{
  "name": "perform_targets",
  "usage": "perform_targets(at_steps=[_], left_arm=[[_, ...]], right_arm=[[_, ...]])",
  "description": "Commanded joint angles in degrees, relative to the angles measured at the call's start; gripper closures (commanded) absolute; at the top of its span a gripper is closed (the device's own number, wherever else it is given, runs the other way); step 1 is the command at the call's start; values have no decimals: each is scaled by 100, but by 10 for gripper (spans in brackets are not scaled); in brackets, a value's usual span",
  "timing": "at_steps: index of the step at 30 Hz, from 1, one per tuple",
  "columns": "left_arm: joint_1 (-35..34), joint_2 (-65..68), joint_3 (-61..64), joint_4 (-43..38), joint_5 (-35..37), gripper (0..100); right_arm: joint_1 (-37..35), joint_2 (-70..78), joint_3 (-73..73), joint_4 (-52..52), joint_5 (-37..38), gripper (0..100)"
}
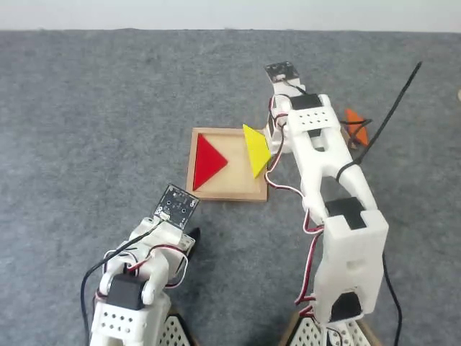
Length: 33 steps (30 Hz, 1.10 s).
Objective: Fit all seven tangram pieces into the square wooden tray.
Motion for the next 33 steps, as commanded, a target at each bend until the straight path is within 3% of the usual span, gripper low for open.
perform_targets(at_steps=[1, 9, 33], left_arm=[[35, -114, -75, 35, 44, 817], [35, -114, -75, 35, 44, 817], [35, -114, -75, 35, 44, 817]], right_arm=[[-66, -330, -325, -365, 325, 556], [224, 321, -422, -1024, 545, 556], [330, 1402, -1327, -611, 563, 556]])
